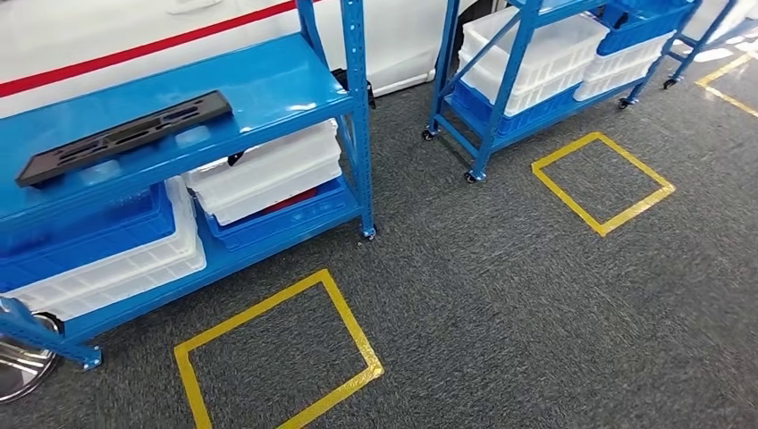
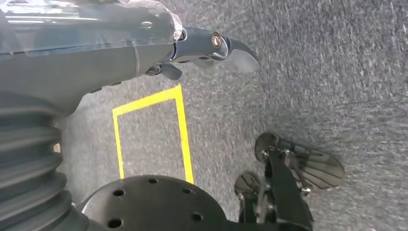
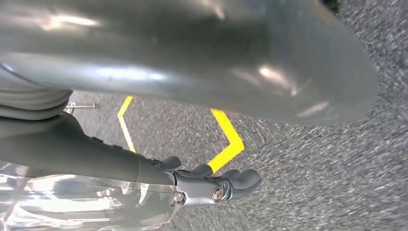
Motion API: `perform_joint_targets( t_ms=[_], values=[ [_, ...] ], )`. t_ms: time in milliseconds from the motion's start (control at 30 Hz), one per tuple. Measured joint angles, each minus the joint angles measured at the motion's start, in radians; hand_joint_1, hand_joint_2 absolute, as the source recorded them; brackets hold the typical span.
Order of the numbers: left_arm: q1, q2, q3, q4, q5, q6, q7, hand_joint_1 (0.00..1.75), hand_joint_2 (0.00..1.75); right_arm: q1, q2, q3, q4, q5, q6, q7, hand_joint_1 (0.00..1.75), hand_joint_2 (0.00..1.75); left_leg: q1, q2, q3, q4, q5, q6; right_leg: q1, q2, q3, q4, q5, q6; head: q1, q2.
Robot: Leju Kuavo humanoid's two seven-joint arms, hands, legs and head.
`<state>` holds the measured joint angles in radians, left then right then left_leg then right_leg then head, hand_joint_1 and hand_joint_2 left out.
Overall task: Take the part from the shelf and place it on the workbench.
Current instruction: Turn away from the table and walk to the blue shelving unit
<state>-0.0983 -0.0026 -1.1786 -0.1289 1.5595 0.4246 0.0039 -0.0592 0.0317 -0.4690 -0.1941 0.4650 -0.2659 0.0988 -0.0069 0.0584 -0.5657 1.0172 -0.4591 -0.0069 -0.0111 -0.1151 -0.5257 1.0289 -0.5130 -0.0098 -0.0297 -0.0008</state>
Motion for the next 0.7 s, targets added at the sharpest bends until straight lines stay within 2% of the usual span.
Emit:
perform_joint_targets(
  t_ms=[33,67,133,167,200,233,267,300,333,367,433,467,500,533,567,600,633,700],
  values=[
    [0.001,0.000,0.000,0.000,0.000,0.000,-0.001,0.00,1.75,-0.002,0.000,0.000,0.000,0.001,0.000,0.000,0.00,0.00,0.001,-0.012,0.001,-0.003,0.002,0.006,-0.001,-0.008,0.004,-0.002,-0.002,0.005,0.000,0.000],
    [0.004,0.000,0.001,0.000,0.000,0.000,-0.002,0.00,1.75,-0.005,0.000,0.000,-0.001,0.002,0.000,0.000,0.00,0.00,0.003,-0.022,0.004,-0.008,0.005,0.011,-0.003,0.001,0.007,0.001,-0.006,0.011,0.000,0.000],
    [0.003,-0.001,0.002,0.000,0.000,0.000,-0.004,0.00,1.75,-0.006,-0.001,0.000,-0.001,0.004,0.000,-0.001,0.00,0.00,0.009,-0.041,0.010,-0.020,0.013,0.023,-0.007,0.053,-0.011,0.048,-0.041,0.021,0.001,0.000],
    [0.001,-0.001,0.003,0.000,0.000,0.000,-0.005,0.00,1.75,-0.005,-0.001,0.000,-0.001,0.004,0.000,-0.001,0.00,0.00,0.010,-0.051,0.009,-0.022,0.016,0.027,-0.009,0.084,-0.037,0.102,-0.070,0.023,0.002,0.000],
    [-0.002,-0.001,0.004,0.000,0.000,0.000,-0.005,0.00,1.75,-0.003,-0.001,0.000,-0.001,0.004,0.000,0.000,0.00,0.00,0.010,-0.063,0.008,-0.022,0.017,0.029,-0.010,0.103,-0.073,0.169,-0.102,0.025,0.002,0.000],
    [-0.003,-0.001,0.004,0.000,0.000,0.000,-0.005,0.00,1.75,-0.001,-0.001,-0.001,-0.001,0.005,0.000,0.000,0.00,0.00,0.009,-0.077,0.007,-0.022,0.017,0.030,-0.010,0.110,-0.107,0.232,-0.123,0.027,0.002,0.000],
    [-0.002,-0.001,0.005,0.000,0.000,0.000,-0.005,0.00,1.75,0.001,-0.002,-0.001,-0.001,0.005,0.000,0.000,0.00,0.00,0.009,-0.090,0.007,-0.021,0.017,0.031,-0.011,0.112,-0.129,0.269,-0.126,0.028,0.002,0.000],
    [0.000,-0.001,0.005,0.000,0.000,0.000,-0.005,0.00,1.75,0.003,-0.002,-0.001,-0.001,0.005,0.000,0.000,0.00,0.00,0.009,-0.105,0.008,-0.021,0.017,0.030,-0.011,0.113,-0.136,0.270,-0.108,0.029,0.002,0.000],
    [0.002,-0.001,0.005,0.000,0.000,-0.001,-0.005,0.00,1.75,0.003,-0.002,-0.001,0.000,0.004,0.000,0.000,0.00,0.00,0.010,-0.119,0.010,-0.019,0.016,0.029,-0.012,0.117,-0.123,0.232,-0.073,0.028,0.002,0.000],
    [0.003,-0.001,0.005,0.000,0.000,-0.001,-0.006,0.00,1.75,0.004,-0.002,-0.002,0.000,0.004,0.000,0.000,0.00,0.00,0.011,-0.132,0.010,-0.016,0.015,0.026,-0.015,0.131,-0.098,0.168,-0.029,0.028,0.002,0.000],
    [0.002,-0.002,0.005,0.000,-0.001,-0.002,-0.006,0.00,1.75,0.005,-0.002,-0.006,0.000,0.002,0.000,0.000,0.00,0.00,0.011,-0.157,0.003,-0.004,0.010,0.016,-0.020,0.183,-0.054,0.054,0.022,0.026,0.002,0.000],
    [0.001,-0.002,0.005,0.000,-0.001,-0.002,-0.006,0.00,1.75,0.006,-0.002,-0.008,0.000,0.000,-0.001,0.000,0.00,0.00,0.011,-0.168,-0.004,0.002,0.009,0.009,-0.020,0.201,-0.045,0.027,0.029,0.025,0.002,0.000],
    [0.001,-0.001,0.005,0.000,-0.001,-0.002,-0.006,0.00,1.75,0.005,-0.002,-0.010,0.000,-0.001,-0.001,0.000,0.00,0.00,0.012,-0.179,-0.009,0.004,0.009,0.003,-0.018,0.205,-0.044,0.022,0.026,0.022,0.001,0.000],
    [0.002,-0.001,0.005,0.000,-0.001,-0.002,-0.006,0.00,1.75,0.005,-0.002,-0.011,0.000,-0.002,-0.002,0.000,0.00,0.00,0.013,-0.191,-0.014,0.004,0.011,-0.004,-0.018,0.191,-0.045,0.021,0.027,0.017,0.001,0.000],
    [0.004,0.001,0.005,0.000,-0.002,-0.002,-0.006,0.00,1.75,0.004,-0.001,-0.012,0.000,-0.003,-0.002,0.001,0.00,0.00,0.015,-0.190,-0.016,0.006,0.010,-0.010,-0.018,0.178,-0.043,0.017,0.029,0.011,0.001,0.000],
    [0.006,0.002,0.005,0.000,-0.002,-0.002,-0.006,0.00,1.75,0.004,0.000,-0.012,0.000,-0.004,-0.002,0.001,0.00,0.00,0.015,-0.173,-0.022,0.016,0.003,-0.016,-0.019,0.164,-0.040,0.013,0.030,0.004,-0.001,0.000],
    [0.005,0.003,0.005,0.000,-0.002,-0.002,-0.005,0.00,1.75,0.004,0.001,-0.013,0.000,-0.004,-0.002,0.001,0.00,0.00,0.014,-0.145,-0.036,0.046,-0.017,-0.020,-0.021,0.150,-0.038,0.009,0.032,-0.003,-0.003,0.000],
    [0.001,0.003,0.005,0.000,-0.002,-0.002,-0.005,0.00,1.75,0.006,0.002,-0.014,0.000,-0.005,-0.002,0.000,0.00,0.00,0.015,-0.086,-0.089,0.161,-0.080,-0.027,-0.016,0.119,-0.036,0.007,0.031,-0.013,-0.007,0.000]
  ],
)
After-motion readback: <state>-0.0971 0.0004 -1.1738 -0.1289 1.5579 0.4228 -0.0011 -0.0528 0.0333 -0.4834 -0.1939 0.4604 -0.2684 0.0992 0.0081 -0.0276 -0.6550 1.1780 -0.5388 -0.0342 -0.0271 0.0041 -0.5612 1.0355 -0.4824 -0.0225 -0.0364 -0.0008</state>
